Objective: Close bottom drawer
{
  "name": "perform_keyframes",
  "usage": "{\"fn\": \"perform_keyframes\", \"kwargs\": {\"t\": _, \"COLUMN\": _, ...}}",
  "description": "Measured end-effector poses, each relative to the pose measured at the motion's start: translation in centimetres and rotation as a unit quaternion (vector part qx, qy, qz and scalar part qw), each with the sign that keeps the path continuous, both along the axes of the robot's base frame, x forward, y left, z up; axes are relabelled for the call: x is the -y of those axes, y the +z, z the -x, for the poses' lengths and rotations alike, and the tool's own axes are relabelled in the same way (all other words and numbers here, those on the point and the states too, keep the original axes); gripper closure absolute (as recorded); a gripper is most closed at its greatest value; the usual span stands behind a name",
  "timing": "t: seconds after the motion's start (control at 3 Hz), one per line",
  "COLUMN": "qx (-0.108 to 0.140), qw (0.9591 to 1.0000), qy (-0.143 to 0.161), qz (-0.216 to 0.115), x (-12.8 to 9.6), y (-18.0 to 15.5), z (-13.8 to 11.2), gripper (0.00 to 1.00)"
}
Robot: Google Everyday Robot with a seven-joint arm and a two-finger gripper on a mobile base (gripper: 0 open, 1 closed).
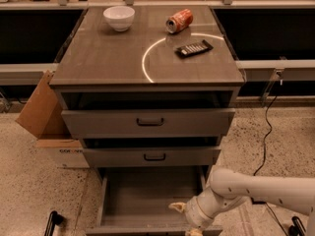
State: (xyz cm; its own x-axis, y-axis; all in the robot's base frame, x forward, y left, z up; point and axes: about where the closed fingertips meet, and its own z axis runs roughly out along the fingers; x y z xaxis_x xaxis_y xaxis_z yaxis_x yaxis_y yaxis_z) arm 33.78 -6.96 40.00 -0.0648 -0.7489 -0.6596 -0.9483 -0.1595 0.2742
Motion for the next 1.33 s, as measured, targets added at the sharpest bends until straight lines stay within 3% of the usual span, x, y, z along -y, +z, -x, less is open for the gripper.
{"fn": "perform_keyframes", "kwargs": {"t": 0.33, "qx": -0.002, "qw": 0.9999, "qy": -0.001, "qz": -0.016, "x": 0.6, "y": -2.8, "z": 0.7, "gripper": 0.0}}
{"fn": "perform_keyframes", "kwargs": {"t": 0.67, "qx": -0.007, "qw": 1.0, "qy": 0.0, "qz": -0.006, "x": 1.2, "y": -5.9, "z": 1.5, "gripper": 0.18}}
{"fn": "perform_keyframes", "kwargs": {"t": 1.33, "qx": -0.026, "qw": 0.9993, "qy": -0.013, "qz": 0.025, "x": 3.1, "y": -11.4, "z": 2.4, "gripper": 0.64}}
